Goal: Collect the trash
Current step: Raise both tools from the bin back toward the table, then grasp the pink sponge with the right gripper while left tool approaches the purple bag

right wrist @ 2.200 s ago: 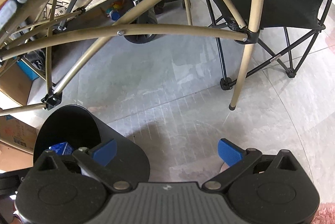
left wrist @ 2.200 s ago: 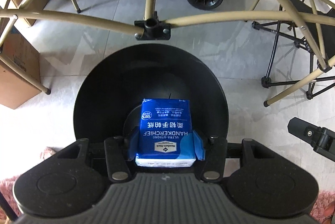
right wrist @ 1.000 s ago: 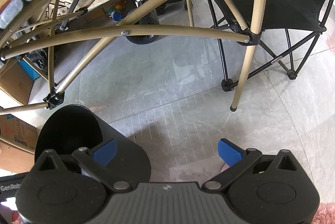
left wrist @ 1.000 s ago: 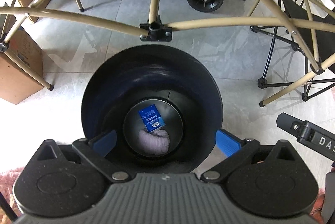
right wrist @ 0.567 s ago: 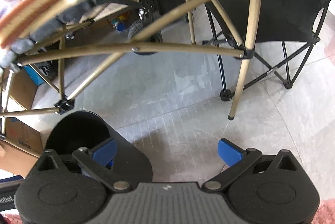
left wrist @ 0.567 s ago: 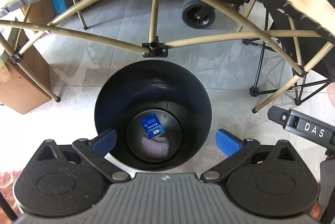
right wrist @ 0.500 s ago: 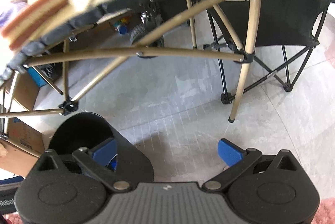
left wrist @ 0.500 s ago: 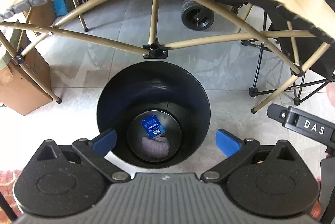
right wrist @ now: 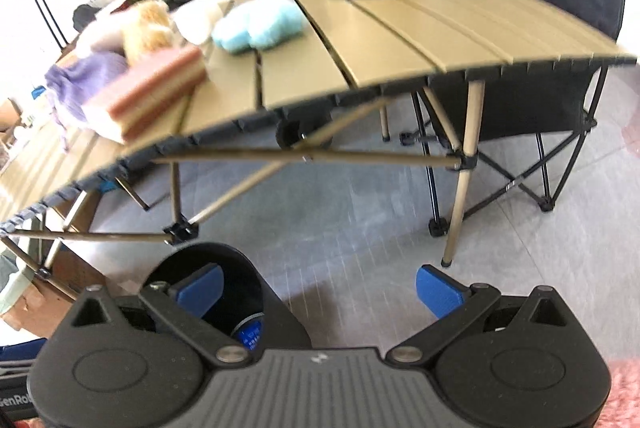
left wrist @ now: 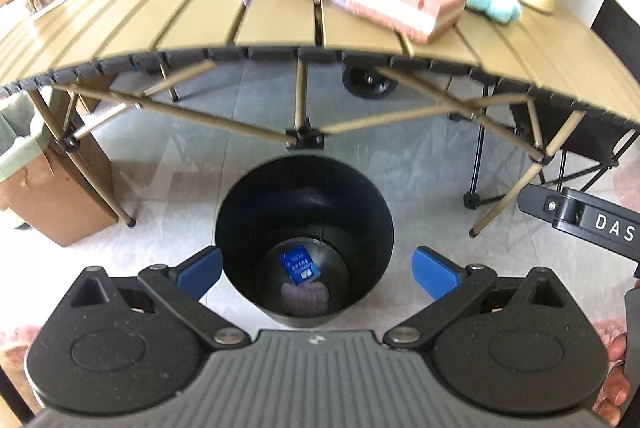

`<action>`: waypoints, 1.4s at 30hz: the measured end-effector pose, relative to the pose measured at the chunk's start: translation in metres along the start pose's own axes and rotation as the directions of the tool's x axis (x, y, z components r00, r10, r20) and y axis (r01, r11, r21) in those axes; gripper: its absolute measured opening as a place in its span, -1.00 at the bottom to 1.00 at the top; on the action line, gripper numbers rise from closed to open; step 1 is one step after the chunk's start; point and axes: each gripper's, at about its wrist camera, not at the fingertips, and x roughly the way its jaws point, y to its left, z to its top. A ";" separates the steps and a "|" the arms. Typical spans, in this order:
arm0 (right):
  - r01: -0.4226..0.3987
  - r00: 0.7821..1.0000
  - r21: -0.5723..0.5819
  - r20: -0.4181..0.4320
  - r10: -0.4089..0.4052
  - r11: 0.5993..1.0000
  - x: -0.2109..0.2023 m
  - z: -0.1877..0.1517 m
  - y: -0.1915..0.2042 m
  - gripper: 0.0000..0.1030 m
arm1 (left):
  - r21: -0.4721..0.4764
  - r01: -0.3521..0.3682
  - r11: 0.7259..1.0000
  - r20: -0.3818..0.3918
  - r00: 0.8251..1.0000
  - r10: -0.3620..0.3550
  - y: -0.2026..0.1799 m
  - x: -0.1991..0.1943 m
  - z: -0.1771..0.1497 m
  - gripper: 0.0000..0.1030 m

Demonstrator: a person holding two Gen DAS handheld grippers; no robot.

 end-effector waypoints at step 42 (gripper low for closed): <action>-0.025 0.944 -0.200 0.318 0.089 0.979 0.021 0.094 0.148 1.00 | -0.221 -0.030 0.975 0.327 0.939 0.104 0.110 -0.009 0.122 1.00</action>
